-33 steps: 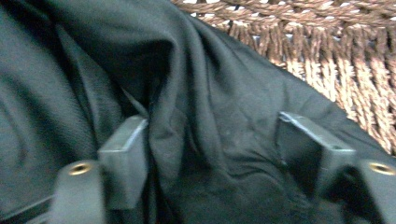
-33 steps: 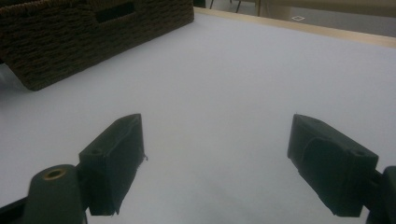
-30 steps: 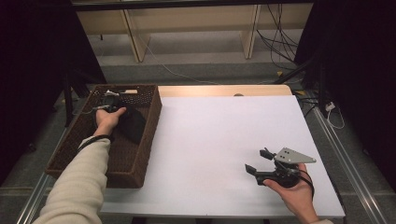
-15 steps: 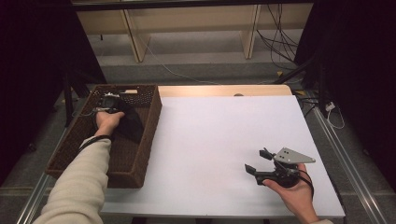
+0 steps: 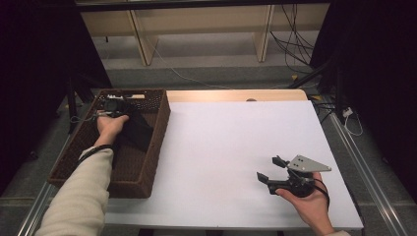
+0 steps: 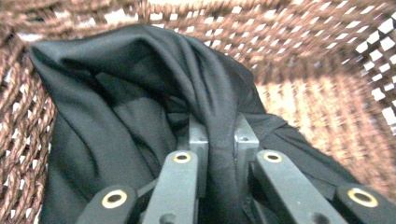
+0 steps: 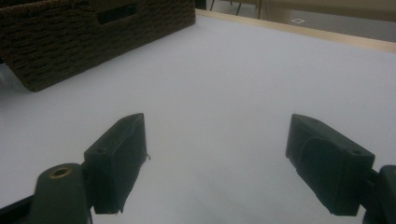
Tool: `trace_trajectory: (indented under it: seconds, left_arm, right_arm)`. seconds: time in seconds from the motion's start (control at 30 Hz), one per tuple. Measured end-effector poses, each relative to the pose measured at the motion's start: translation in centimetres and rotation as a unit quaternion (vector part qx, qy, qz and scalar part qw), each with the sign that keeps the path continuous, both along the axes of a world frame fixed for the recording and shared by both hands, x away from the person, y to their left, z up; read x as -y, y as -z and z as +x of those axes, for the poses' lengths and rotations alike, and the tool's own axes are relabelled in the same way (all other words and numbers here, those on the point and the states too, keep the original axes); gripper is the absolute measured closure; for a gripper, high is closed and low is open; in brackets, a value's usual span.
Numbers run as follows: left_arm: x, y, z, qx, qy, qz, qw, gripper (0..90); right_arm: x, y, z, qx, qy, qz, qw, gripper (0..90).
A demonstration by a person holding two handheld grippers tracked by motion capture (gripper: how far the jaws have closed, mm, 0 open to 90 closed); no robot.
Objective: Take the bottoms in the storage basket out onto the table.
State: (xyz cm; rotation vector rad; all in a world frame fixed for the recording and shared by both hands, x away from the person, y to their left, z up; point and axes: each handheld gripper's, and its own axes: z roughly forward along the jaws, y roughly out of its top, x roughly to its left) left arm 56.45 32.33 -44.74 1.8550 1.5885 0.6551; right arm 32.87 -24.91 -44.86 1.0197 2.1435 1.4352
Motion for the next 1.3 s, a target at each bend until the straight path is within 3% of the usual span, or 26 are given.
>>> trace_trajectory:
  seconds: [0.33,0.53,0.7,0.83,0.9,1.03,1.3]
  left_arm:
    - [-0.1,-1.7,-2.2,0.04,-0.005,-0.009,0.9992,82.4]
    - [0.2,-3.6,-4.1,0.081,0.012,-0.006,0.9966,82.3]
    - [0.4,-4.7,-5.4,0.103,0.012,-0.015,0.9946,82.3]
    - [1.3,-6.1,-6.9,0.137,0.023,-0.015,0.9902,82.3]
    - [1.4,-6.3,-7.2,0.143,0.021,-0.017,0.9893,82.3]
    - [2.0,-6.7,-8.6,0.17,0.019,-0.039,0.9844,82.2]
    - [2.0,-7.0,-9.9,0.183,0.013,-0.058,0.9813,82.2]
  right_arm:
    - [-0.2,-0.2,0.0,0.005,0.0,-0.001,1.0,21.3]
    - [-0.2,-0.2,0.1,0.007,0.002,-0.001,1.0,21.3]
    - [-0.1,-0.2,0.2,0.011,0.002,-0.001,0.9999,21.3]
    - [-0.1,-0.2,0.3,0.014,0.004,-0.001,0.9999,21.3]
    - [-0.1,-0.2,0.3,0.014,0.003,-0.002,0.9999,21.3]
    - [0.0,-0.2,0.3,0.015,0.004,-0.004,0.9999,21.4]
    - [0.3,-0.3,0.3,0.021,0.009,-0.004,0.9997,21.3]
